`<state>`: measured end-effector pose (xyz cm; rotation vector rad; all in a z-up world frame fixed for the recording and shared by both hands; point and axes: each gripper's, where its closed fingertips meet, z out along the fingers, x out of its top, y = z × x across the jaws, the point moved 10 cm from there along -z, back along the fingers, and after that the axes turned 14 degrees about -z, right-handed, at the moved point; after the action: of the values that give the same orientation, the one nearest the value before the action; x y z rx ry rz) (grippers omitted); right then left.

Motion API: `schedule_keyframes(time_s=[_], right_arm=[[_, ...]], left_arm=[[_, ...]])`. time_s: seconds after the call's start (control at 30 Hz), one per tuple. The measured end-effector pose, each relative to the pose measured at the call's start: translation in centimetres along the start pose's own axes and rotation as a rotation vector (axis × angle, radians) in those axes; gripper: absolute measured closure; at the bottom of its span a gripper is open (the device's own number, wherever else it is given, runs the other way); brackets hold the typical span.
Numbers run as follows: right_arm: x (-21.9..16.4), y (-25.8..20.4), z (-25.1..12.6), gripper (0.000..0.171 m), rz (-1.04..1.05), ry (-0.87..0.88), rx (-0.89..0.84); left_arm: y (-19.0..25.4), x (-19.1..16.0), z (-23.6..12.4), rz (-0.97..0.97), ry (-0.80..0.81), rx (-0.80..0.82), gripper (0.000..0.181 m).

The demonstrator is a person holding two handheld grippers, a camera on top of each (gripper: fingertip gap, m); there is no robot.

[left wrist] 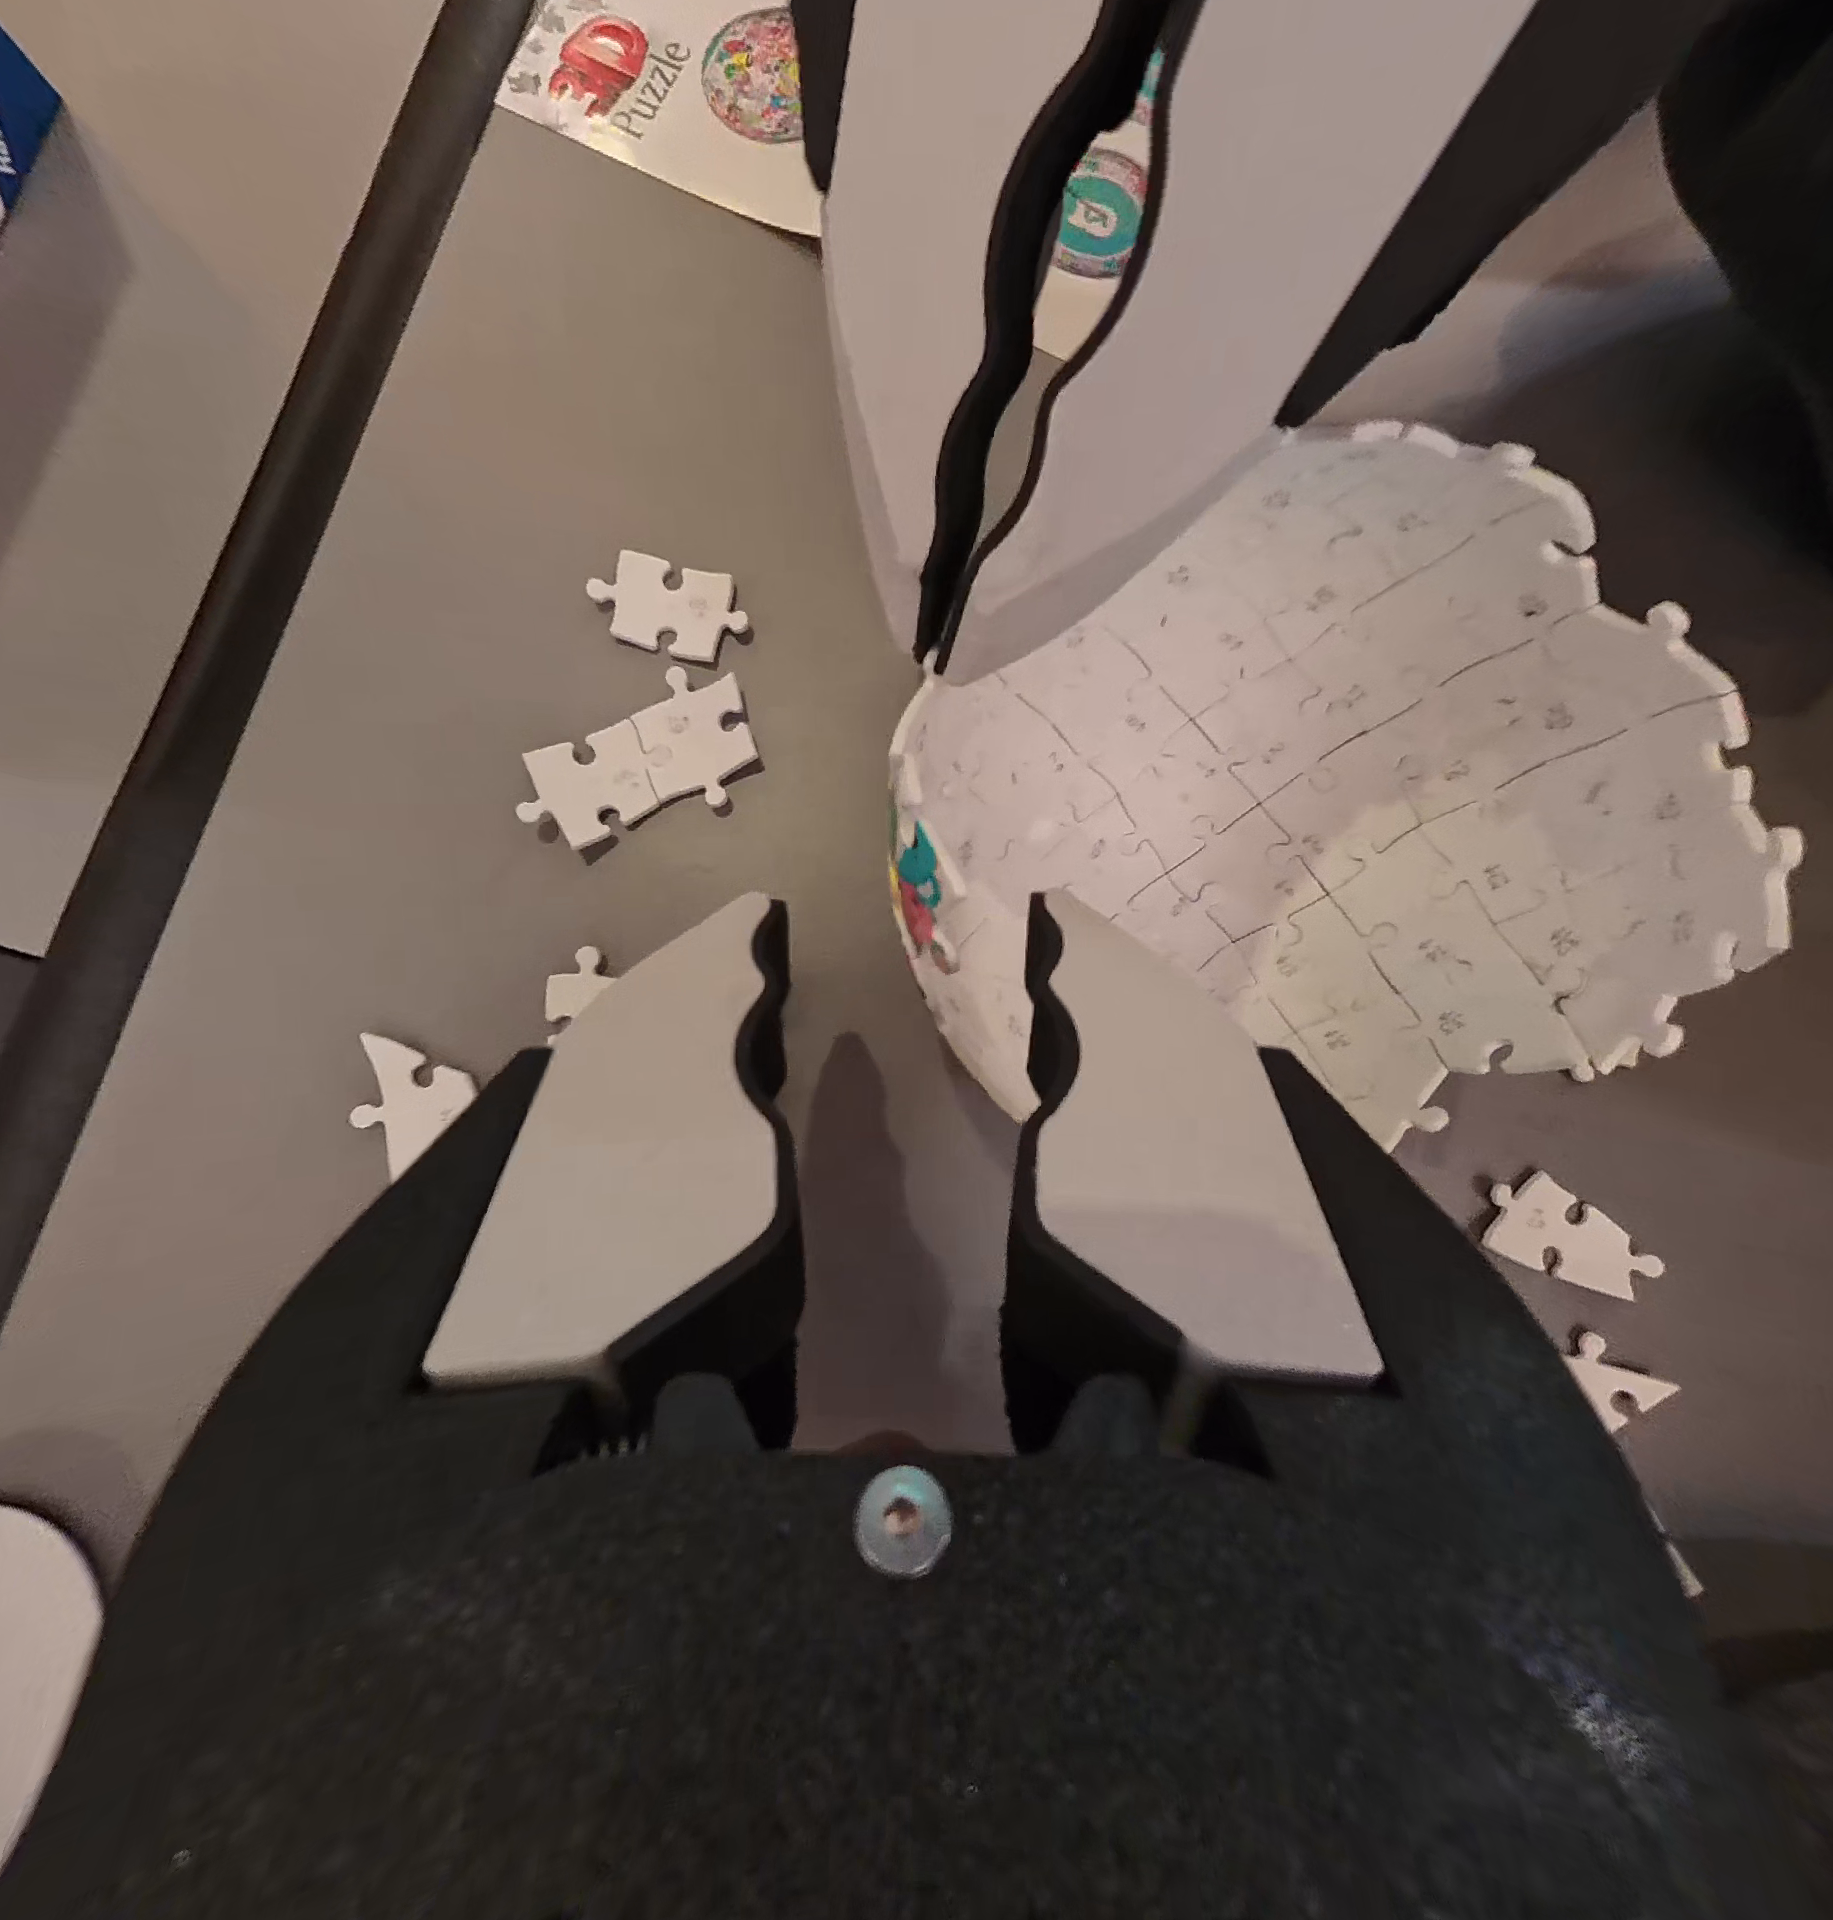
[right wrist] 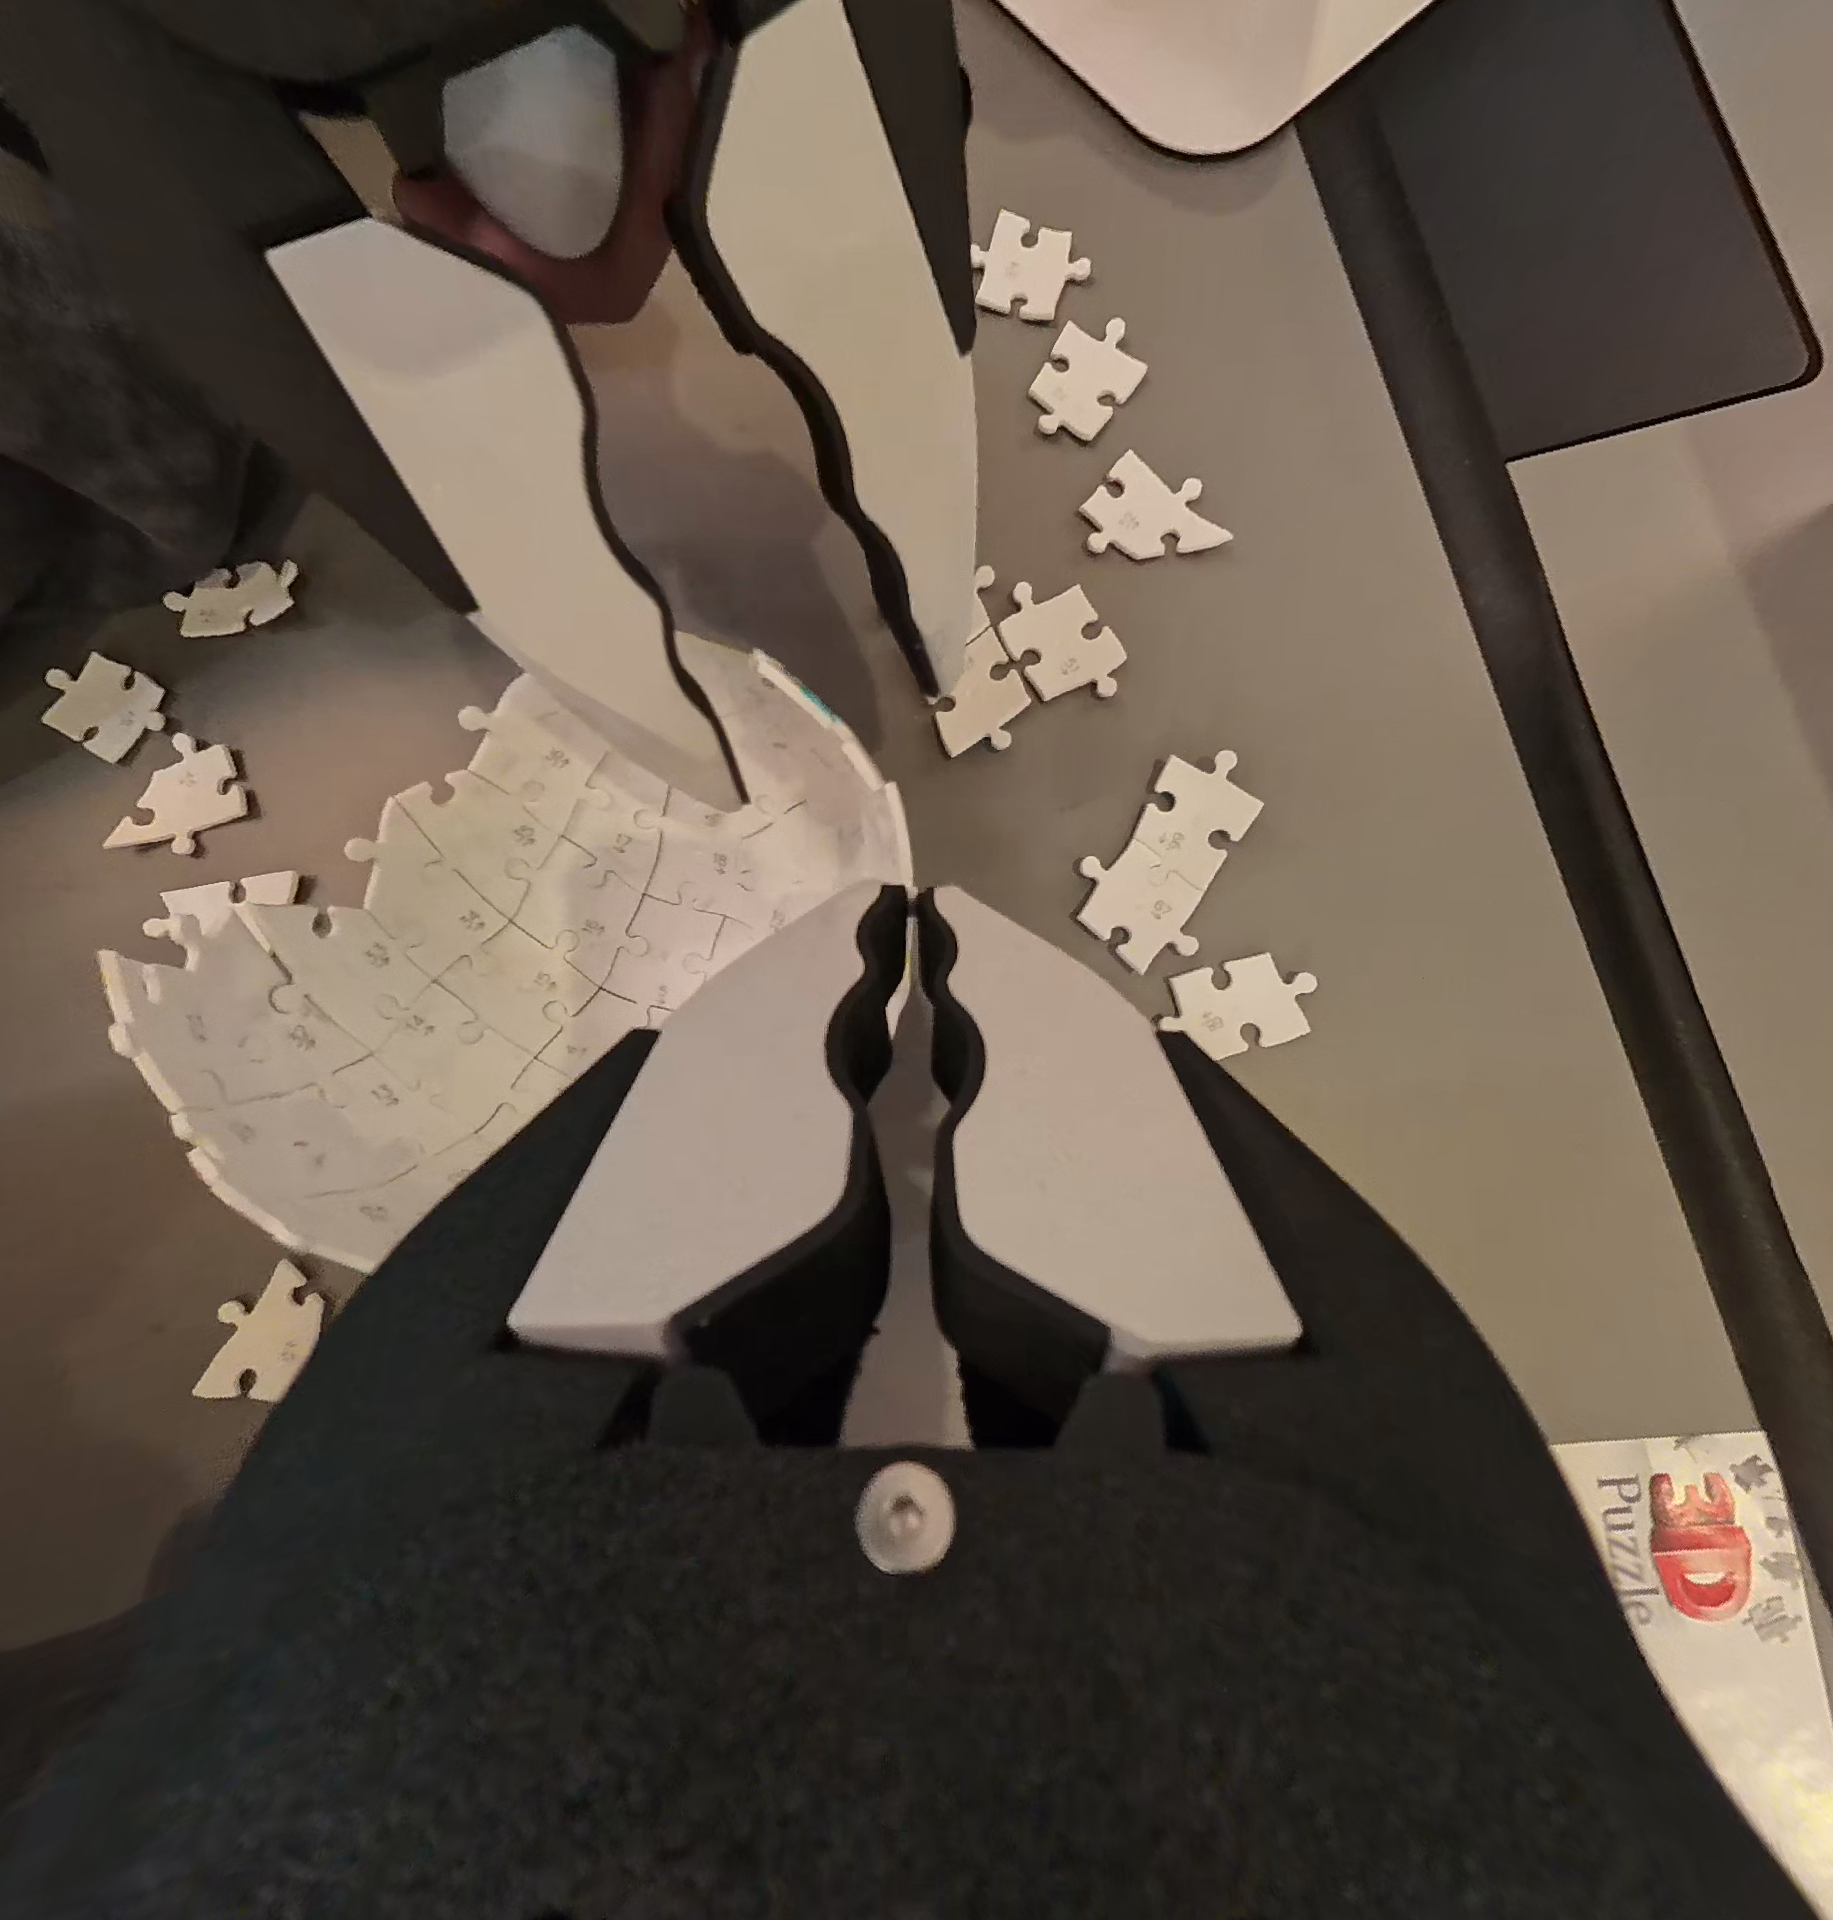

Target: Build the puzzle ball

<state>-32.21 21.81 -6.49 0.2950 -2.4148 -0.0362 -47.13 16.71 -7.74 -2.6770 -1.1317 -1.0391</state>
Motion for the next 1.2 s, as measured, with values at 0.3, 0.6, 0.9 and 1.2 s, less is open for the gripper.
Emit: schedule_keyframes(time_s=[0.3, 0.6, 0.9, 1.2], right_arm=[[0.2, 0.1, 0.2, 0.169, -0.047, 0.002, -0.001], [0.9, 0.8, 0.5, 0.169, -0.081, -0.013, 0.034], [0.8, 1.1, 0.5, 0.169, -0.087, -0.003, 0.055], [0.7, 1.1, 0.1, 0.169, -0.114, 0.011, 0.048]], left_arm=[[-0.5, 0.6, 0.6, -0.062, -0.006, -0.104, 0.152], [-0.6, 1.1, 1.1, -0.092, -0.072, -0.106, 0.16], [-0.2, 2.1, 0.1, -0.063, -0.046, -0.049, 0.159], [-0.2, 2.6, -0.9, -0.045, 0.012, -0.03, 0.162]])
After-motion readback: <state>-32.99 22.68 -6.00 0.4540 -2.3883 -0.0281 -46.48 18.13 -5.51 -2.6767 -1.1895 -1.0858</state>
